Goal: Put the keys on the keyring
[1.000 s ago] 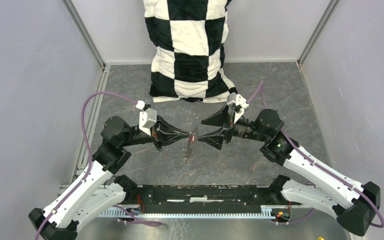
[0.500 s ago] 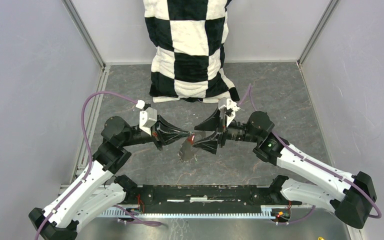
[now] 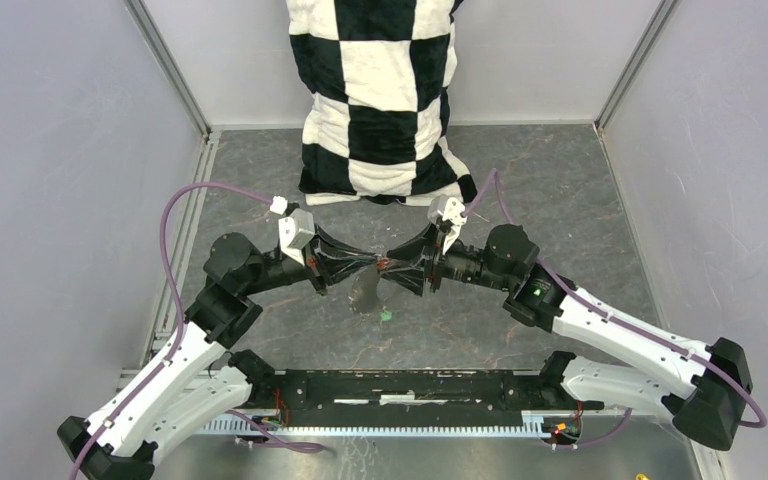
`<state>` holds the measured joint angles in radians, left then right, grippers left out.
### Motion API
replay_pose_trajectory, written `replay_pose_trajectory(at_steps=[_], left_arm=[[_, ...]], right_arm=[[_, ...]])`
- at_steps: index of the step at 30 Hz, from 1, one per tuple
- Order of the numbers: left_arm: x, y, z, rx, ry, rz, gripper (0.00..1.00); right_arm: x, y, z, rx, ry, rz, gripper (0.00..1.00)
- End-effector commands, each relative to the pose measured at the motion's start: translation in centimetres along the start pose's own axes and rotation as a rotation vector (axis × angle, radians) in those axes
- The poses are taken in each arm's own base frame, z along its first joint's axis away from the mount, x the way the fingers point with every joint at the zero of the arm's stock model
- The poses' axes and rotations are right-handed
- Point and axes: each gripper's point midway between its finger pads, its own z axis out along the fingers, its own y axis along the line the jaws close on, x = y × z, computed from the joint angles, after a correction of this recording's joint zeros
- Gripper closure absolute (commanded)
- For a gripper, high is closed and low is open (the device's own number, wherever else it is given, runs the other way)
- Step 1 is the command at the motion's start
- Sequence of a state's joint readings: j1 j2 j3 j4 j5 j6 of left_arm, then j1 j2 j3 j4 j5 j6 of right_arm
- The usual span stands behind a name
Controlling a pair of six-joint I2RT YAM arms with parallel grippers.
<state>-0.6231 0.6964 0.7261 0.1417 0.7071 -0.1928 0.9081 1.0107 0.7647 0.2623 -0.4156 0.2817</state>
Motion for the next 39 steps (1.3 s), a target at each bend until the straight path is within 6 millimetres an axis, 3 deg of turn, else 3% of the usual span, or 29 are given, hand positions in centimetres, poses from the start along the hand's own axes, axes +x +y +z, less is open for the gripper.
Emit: replay_pose_trajectory(at_steps=[1, 6, 10, 15, 20, 26, 30, 35, 37, 39], left_arm=[[-0.3, 1.5, -0.5, -0.096, -0.023, 0.025, 0.98], [0.0, 2.2, -0.6, -0.139, -0.022, 0.018, 0.98], [0.1, 2.9, -0.9, -0.182, -0.023, 0.026, 0.98], [-0.3, 4.1, -1.2, -0.252, -0.032, 0.050, 0.98], [-0.6, 3.8, -1.1, -0.244, -0.044, 0.032, 0.98], [-0.9, 2.4, -0.9, -0.170, -0.048, 0.006, 0.98], [-0.8, 2.5, -1.0, -0.181, -0.042, -0.002, 0.98], [-0.8, 2.7, -1.1, -0.196, -0.040, -0.015, 0.98], [-0.7, 3.1, -1.1, -0.215, -0.040, 0.002, 0.98], [-0.8, 4.6, -1.6, -0.303, -0.042, 0.016, 0.98]], right_arm=[[-2.6, -1.6, -0.5, 0.126, -0.044, -0.056, 0.49], [-2.8, -1.6, -0.7, 0.156, -0.051, -0.087, 0.50], [-2.4, -1.3, -0.6, 0.138, -0.038, -0.087, 0.65], [-0.9, -0.1, -0.7, 0.066, 0.015, -0.069, 0.72], [0.4, 1.3, -0.9, -0.005, 0.035, -0.009, 0.73], [1.2, 1.8, -1.2, -0.039, 0.066, 0.033, 0.47], [-1.7, 1.9, -2.2, -0.055, 0.030, -0.015, 0.38], [-6.3, 0.2, -3.1, 0.037, -0.053, -0.076, 0.33], [-6.3, 0.0, -2.4, 0.032, -0.068, -0.036, 0.33], [-5.6, 0.1, -1.5, 0.002, -0.072, 0.015, 0.23]])
